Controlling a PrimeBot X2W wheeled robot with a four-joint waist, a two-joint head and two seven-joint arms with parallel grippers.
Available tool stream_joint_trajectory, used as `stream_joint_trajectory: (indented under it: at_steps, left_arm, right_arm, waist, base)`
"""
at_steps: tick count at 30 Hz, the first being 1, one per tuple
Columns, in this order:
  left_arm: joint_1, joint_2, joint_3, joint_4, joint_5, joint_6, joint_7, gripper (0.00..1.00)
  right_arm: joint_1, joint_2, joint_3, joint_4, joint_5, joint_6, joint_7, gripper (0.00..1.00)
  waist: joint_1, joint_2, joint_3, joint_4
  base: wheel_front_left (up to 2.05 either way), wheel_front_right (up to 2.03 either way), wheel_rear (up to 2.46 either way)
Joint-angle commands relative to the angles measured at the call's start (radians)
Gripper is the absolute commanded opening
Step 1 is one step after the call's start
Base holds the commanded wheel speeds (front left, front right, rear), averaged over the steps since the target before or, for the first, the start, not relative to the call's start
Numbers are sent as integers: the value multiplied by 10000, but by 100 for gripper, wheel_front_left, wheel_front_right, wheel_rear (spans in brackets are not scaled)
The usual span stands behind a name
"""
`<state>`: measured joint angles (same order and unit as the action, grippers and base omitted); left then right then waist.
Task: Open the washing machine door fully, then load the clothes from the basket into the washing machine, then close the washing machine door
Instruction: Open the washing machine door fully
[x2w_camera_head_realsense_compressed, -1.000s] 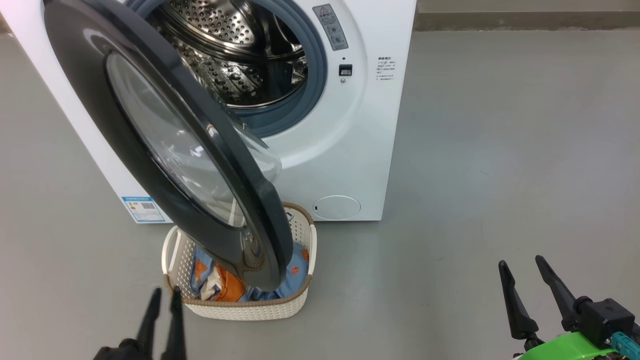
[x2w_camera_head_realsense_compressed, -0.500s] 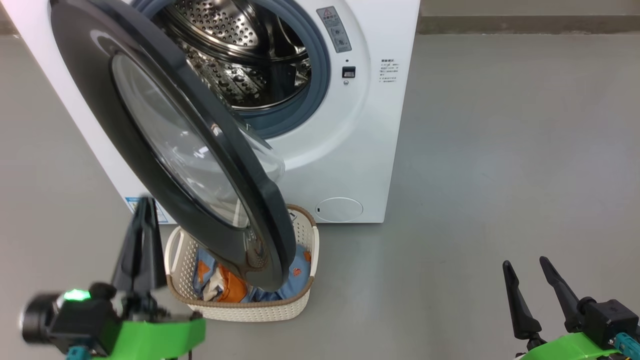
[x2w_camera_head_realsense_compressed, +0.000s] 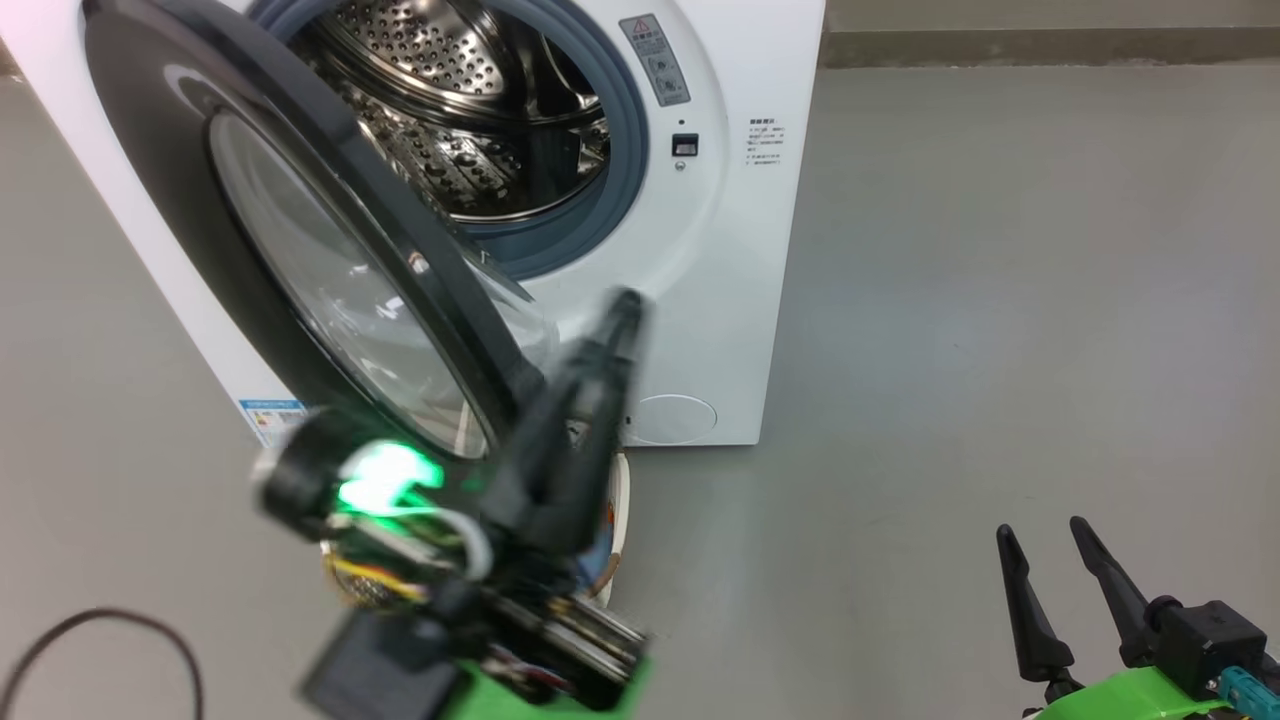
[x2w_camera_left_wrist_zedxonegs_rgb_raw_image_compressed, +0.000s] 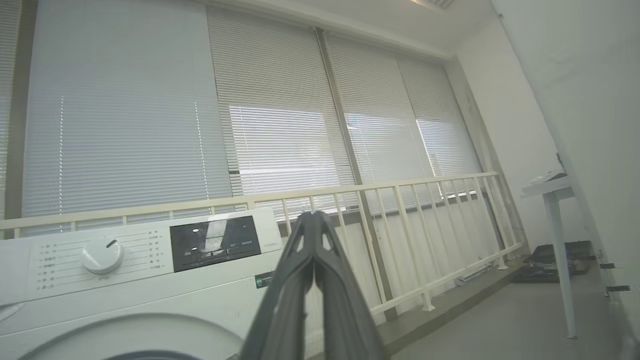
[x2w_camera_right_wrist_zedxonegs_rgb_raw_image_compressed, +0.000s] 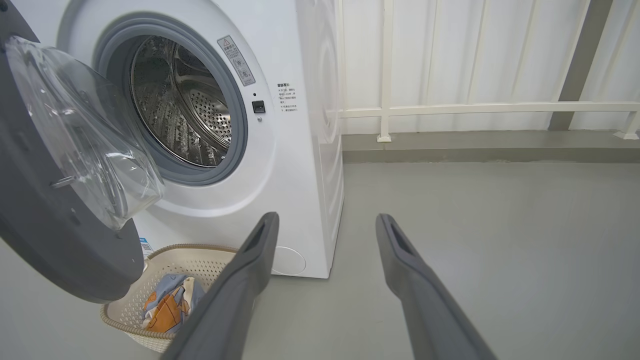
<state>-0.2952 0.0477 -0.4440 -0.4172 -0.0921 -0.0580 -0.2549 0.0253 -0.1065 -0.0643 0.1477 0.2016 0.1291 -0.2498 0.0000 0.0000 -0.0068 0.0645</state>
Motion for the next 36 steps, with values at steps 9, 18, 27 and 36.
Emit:
stream_joint_trajectory:
  at_steps: [9, 18, 27, 36]
  left_arm:
    - [-751, 29, -2328, 1745, -1475, 516, 1, 0]
    - [-1569, 27, -3008, 3799, -2367, 1590, -63, 0]
    - [-1523, 27, -2494, 4273, -2569, 2503, -67, 0]
    - [-1375, 26, -2416, 5155, -2608, 2256, -67, 0]
  right_arm:
    - [-347, -248, 539, -99, 177, 16, -120, 100]
    - [-626, -664, 574, -115, 339, 16, -120, 100]
    - [-786, -964, 595, -139, 514, 16, -120, 100]
    - [-839, -938, 730, -58, 607, 16, -120, 100]
  waist:
    - [0, 0, 308, -225]
    - [0, 0, 1287, -104]
    - [0, 0, 1795, 213]
    - [0, 0, 1741, 399]
  base:
    - [0, 0, 0]
    - [0, 0, 0]
    - [0, 0, 0]
    - [0, 0, 0]
